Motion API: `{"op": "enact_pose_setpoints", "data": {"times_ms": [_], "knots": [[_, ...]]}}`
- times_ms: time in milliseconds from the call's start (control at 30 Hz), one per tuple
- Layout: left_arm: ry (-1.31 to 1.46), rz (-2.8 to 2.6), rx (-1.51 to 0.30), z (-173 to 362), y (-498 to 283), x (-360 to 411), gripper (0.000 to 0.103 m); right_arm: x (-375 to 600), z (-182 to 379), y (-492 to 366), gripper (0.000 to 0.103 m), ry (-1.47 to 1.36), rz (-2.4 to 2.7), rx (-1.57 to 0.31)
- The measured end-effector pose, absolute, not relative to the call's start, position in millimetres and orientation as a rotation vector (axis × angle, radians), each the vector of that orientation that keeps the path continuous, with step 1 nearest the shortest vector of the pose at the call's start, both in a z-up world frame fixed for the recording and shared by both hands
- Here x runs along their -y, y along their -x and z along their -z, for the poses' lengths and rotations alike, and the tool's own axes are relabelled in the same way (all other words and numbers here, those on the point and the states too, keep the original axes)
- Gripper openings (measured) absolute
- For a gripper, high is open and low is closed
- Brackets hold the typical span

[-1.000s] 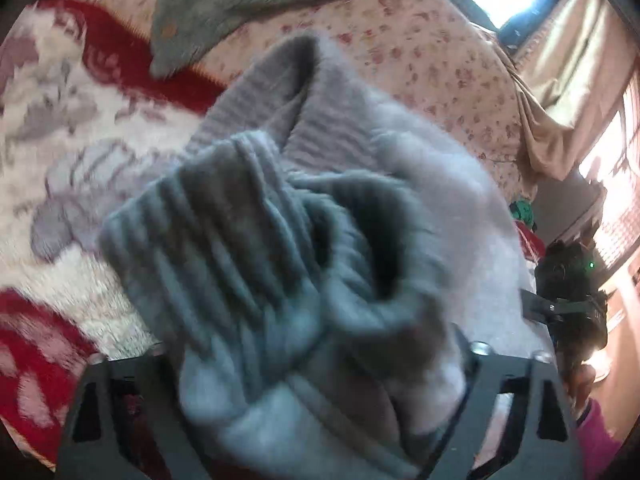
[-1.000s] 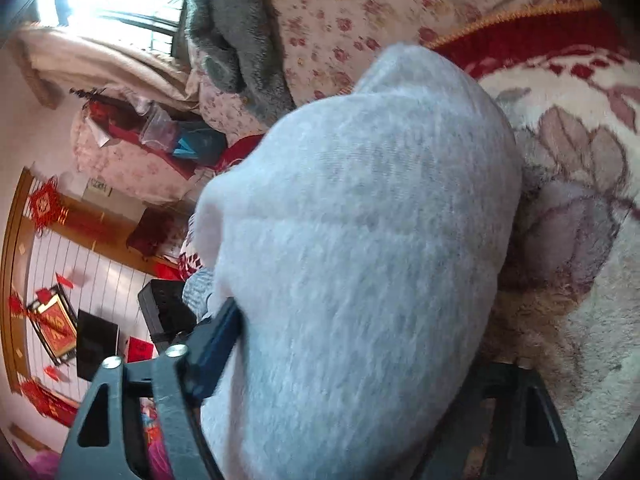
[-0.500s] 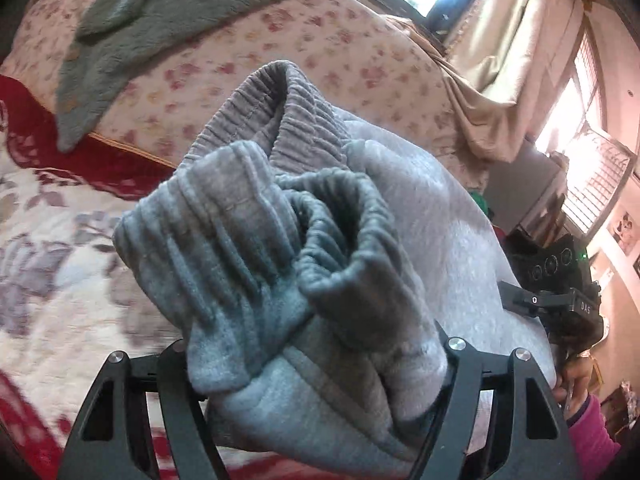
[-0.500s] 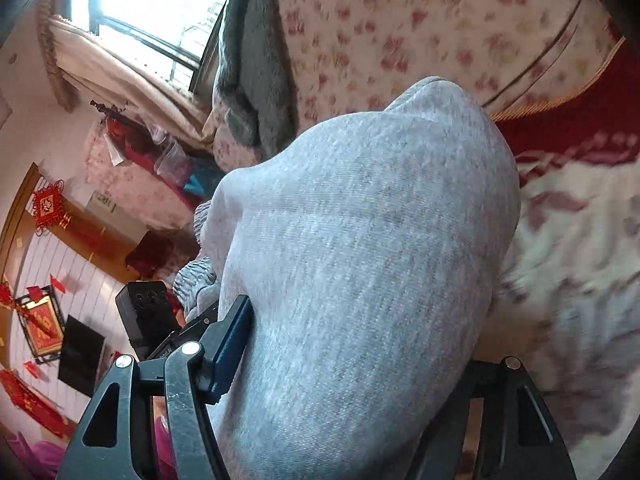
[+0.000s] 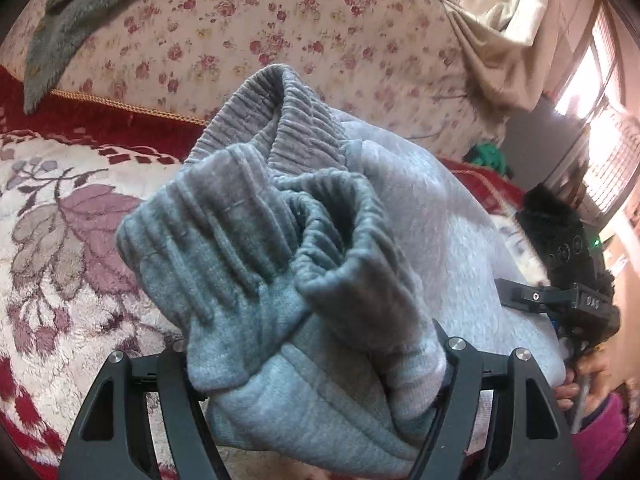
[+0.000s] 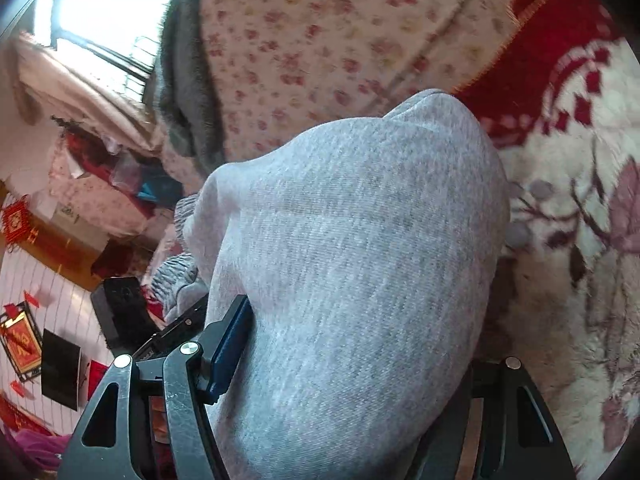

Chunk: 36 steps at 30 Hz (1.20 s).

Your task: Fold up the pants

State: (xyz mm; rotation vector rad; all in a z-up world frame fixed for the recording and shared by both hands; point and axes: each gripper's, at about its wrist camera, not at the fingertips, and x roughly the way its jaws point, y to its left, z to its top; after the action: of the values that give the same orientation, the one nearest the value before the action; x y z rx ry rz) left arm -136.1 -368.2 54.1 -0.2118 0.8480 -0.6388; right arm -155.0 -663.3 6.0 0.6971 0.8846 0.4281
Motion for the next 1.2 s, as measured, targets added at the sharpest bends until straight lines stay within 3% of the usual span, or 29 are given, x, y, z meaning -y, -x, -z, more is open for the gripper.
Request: {"op": "enact_pose_setpoints", "data": {"times_ms": [167,300,667,1200], "knots": [[0.195,0.649,-0.843,-51.4,138.0,369.0,0.087,674.9,3.6,158.6,0.097,-0.688,-0.347,-0.909],[0.179,0.611,-0.846,-47.1,139.1,354.7,0.100,665.1,-11.6,172.4,0.098,-0.584,-0.245,-0.905],[0.163,0.587,-0.851,-57.5,160.4,324.9,0.100,641.3,-47.0,217.8,0.098,-0.447,-0.054,-0.823],[0.022,0.554,-0.698,-121.0,199.4,318.2,0.100,577.9,-67.6,233.7,0.098,-0.305,-0.031,-0.775]]}}
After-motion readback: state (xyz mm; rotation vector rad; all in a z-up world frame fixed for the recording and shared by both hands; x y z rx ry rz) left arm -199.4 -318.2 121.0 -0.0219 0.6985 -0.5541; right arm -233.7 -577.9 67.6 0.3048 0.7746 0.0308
